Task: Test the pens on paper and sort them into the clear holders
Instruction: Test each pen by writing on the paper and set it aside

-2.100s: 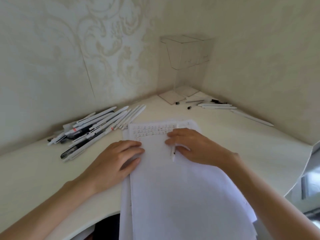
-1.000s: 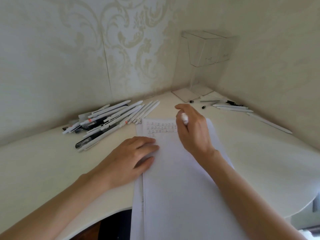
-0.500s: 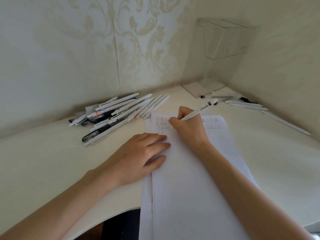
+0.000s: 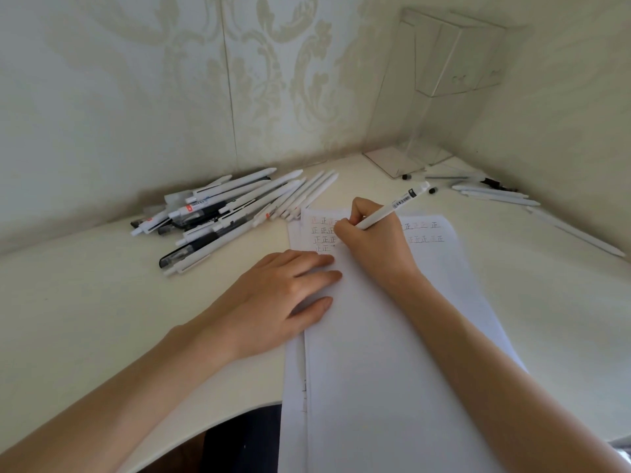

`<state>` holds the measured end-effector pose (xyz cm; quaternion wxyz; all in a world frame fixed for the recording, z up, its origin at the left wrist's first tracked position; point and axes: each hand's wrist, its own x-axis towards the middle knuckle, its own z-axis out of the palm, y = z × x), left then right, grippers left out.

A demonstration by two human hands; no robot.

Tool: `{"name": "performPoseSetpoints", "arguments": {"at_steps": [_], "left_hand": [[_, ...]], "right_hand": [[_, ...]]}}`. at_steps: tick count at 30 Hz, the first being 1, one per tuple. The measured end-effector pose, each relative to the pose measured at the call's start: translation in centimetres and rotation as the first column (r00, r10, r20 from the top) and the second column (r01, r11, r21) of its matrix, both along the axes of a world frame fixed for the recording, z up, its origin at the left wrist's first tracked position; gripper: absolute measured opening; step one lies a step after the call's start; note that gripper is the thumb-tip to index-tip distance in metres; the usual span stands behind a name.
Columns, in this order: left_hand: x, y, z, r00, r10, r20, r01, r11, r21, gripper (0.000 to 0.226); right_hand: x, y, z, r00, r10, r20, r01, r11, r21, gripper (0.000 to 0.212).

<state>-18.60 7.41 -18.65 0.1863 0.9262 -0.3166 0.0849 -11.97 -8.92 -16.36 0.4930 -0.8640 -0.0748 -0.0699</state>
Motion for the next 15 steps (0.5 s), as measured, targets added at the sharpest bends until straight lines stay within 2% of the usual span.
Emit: {"name": "performPoseSetpoints", "arguments": {"at_steps": [15], "left_hand": [[-0.12,0.01,0.12,1.0,0.01,-0.014,-0.01,1.0,0.009,0.047]], "right_hand": [[-0.13,-0.12,0.08,1.0,0.013,-0.014,-0.013,1.0,0.009,0.033]]}}
